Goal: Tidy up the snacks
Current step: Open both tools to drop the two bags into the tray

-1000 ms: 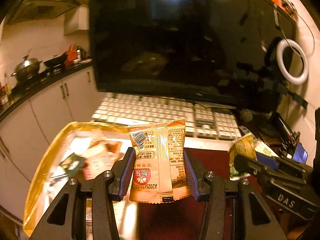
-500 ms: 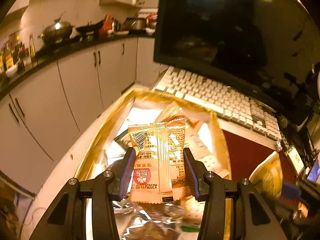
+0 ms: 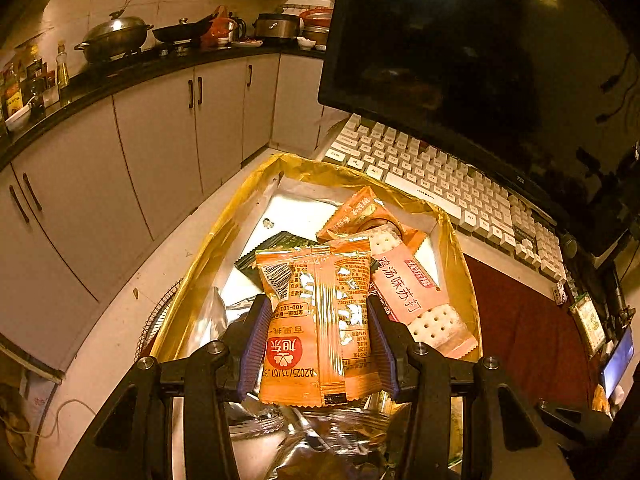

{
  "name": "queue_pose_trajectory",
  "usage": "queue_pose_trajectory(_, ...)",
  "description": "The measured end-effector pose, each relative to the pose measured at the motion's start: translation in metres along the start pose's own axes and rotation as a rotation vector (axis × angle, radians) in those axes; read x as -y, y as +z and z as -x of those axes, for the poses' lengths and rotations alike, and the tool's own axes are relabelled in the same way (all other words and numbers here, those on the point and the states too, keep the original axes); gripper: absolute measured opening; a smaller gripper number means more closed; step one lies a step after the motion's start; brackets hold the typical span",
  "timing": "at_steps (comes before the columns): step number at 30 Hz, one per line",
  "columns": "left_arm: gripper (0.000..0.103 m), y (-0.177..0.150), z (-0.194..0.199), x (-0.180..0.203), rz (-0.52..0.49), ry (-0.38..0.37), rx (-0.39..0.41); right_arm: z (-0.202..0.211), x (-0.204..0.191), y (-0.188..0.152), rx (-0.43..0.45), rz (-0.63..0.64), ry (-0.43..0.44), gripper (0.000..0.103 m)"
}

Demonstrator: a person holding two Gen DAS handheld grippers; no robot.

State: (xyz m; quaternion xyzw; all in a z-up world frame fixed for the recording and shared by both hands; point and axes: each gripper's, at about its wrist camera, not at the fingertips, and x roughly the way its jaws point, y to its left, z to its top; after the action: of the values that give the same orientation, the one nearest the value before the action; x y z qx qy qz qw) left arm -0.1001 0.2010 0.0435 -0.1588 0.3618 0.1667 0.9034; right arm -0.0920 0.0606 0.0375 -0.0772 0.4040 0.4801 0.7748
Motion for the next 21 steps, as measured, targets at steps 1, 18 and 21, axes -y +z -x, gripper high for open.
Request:
queue_pose_trajectory(1,0.051,0.000,-0.001,0.000,-0.005,0.002,0.000,-0.001,0.000,0.000,-0.002,0.001,-0.001,0.032)
queue_pose_trajectory(18,0.062,0.004,0.021,0.017,-0.053,0.034,0.050,0.059,0.031,0.000,0.125,-0.032,-0.050,0.046)
queue_pose_trajectory(21,0.065,0.006,0.028,0.028,-0.069,0.027,0.068,0.076,0.051,0.000,0.164,-0.076,-0.066,0.047)
